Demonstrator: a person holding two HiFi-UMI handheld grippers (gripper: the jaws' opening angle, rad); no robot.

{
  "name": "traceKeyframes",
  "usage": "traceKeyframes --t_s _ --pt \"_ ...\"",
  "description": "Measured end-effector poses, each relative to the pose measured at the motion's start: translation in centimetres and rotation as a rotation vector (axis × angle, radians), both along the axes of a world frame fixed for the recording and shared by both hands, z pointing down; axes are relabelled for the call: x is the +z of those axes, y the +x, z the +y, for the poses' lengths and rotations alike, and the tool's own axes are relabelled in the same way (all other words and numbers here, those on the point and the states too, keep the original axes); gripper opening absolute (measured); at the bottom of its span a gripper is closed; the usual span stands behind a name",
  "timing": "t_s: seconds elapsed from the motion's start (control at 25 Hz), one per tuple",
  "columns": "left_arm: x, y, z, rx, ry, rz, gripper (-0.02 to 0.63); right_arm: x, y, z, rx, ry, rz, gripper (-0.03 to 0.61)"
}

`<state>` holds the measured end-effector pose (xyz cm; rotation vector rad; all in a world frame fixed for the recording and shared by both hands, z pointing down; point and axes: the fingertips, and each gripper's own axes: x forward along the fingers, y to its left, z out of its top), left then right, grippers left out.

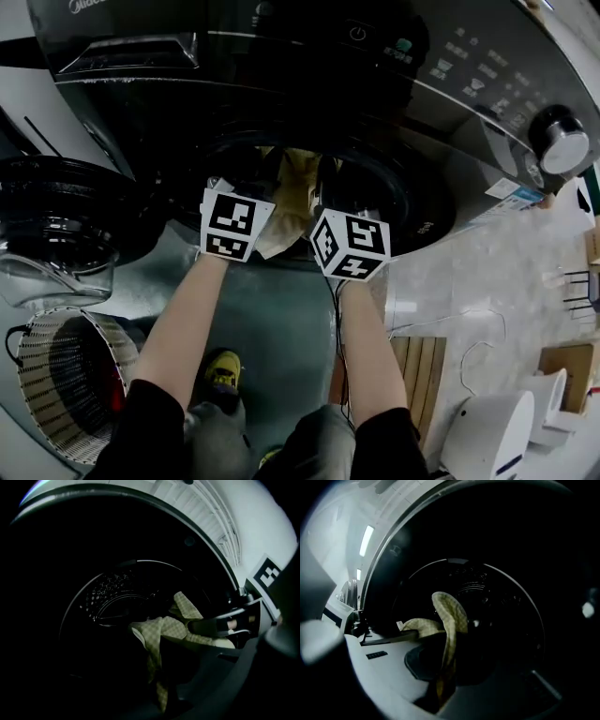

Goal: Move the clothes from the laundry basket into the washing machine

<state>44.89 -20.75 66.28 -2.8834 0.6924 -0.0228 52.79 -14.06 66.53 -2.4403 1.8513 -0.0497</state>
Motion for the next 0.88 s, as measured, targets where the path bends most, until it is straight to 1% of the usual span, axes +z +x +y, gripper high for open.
traceKeyframes --t_s 0.12,0.24,0.28,0.36,0.4,0.44,0.48,0.52,0.56,0.68,0.88 --pt "0.2 1.3 -1.2 -0.006 0.006 0.012 0.061 0.4 1.0 -1.0 0.024 0.007 0.007 0.041" --pt "-0.6 2.3 -2.9 -0.023 -0.021 0.066 0.061 -0.2 1.8 -2.5 0.031 0.020 0.043 0.043" --pt "-0.5 2.6 -3.6 -0.030 -0.036 0.062 0.062 -0.1 2.1 -3.1 0.027 0.013 0.047 0.043" --pt "0.9 3.4 -4.8 -0.037 -0.071 -0.008 0.076 0.2 2.7 -3.7 0.030 -0.005 0.062 0.051" --pt "1.9 3.7 -5.0 -0.030 -0.098 -0.046 0.100 0.2 2.8 -3.8 0.035 -0.003 0.065 0.052" --pt "3.0 3.8 -5.0 -0.022 -0.124 -0.067 0.170 0.3 2.8 -3.8 0.038 0.004 0.061 0.067" --pt "4.0 3.8 -5.0 -0.017 -0.148 -0.074 0.211 0.4 2.7 -4.0 0.035 0.008 0.052 0.101" --pt "4.7 3.7 -5.0 -0.016 -0.164 -0.070 0.212 0.5 2.6 -4.1 0.027 0.007 0.043 0.133" --pt "5.0 3.5 -4.9 -0.017 -0.168 -0.059 0.212 0.6 2.4 -4.3 0.017 0.003 0.035 0.140" --pt "3.9 3.2 -4.7 -0.021 -0.133 -0.031 0.227 0.9 1.7 -4.5 -0.005 -0.013 0.017 0.143" --pt "3.0 2.7 -3.5 -0.007 -0.151 -0.020 0.232 2.2 1.0 -3.3 0.002 -0.043 -0.029 0.149"
